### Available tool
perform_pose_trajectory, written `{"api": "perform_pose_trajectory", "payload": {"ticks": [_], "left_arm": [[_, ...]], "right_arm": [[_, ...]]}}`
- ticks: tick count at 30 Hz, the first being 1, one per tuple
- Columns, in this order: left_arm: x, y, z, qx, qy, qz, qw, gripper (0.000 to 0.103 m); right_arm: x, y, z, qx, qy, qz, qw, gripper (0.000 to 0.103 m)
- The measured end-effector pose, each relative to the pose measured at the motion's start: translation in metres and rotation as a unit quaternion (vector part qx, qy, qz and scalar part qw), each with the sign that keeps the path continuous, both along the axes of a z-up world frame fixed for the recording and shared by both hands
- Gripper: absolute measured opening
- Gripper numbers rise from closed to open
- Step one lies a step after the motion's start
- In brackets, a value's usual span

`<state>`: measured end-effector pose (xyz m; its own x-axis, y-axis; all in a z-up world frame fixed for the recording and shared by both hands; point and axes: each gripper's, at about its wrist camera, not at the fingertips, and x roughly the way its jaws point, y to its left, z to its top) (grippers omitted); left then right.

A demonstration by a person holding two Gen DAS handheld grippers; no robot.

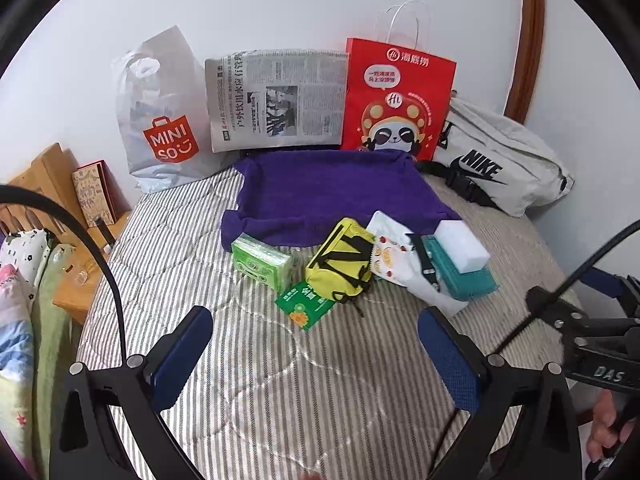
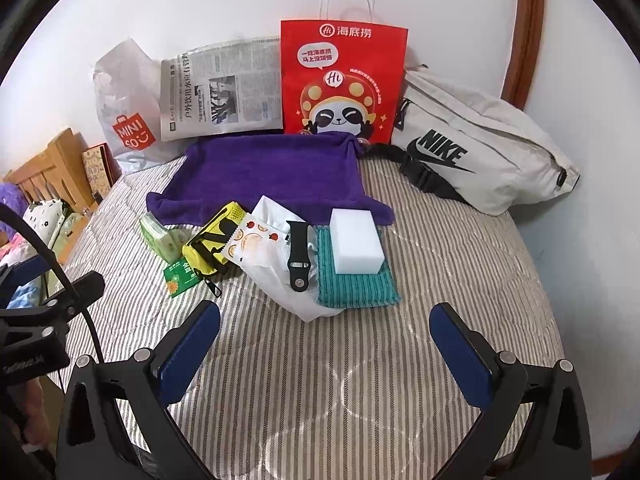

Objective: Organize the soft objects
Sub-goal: 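Grasp the green wet-wipes pack with the left tool while the right tool grasps the white sponge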

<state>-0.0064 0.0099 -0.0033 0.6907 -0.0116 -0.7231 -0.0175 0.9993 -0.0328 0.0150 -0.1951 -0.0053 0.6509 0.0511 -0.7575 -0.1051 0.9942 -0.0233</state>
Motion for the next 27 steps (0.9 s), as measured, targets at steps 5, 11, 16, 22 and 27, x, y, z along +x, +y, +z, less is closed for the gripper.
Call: {"api": "perform_pose_trajectory", "payload": {"ticks": [5,11,16,22,27], "left_arm": [[0.022,0.014,-0.026,0.002,0.041,0.037,0.9985,0.103],[0.053,0.043,-0.07,0.019,0.068,0.039,0.9967,0.102],[0.075,0.063,-0.093,0.003,0.054,0.002,0.9985,0.102],[0.102,0.068,-0.112,0.036,0.047,-0.039,0.9975,0.102],[0.121,0.069,-0.12,0.048,0.044,-0.069,0.9955,0.102]], "right_arm": [[0.013,-0.003,-0.016,-0.002,0.016,0.001,1.0,0.103],[0.034,-0.016,-0.043,0.0,0.045,-0.008,0.999,0.103],[0.053,-0.025,-0.062,0.0,0.066,-0.022,0.998,0.103],[0.07,-0.027,-0.077,-0.008,0.082,-0.029,0.996,0.103],[0.082,-0.025,-0.088,-0.014,0.094,-0.035,0.995,0.103]]}}
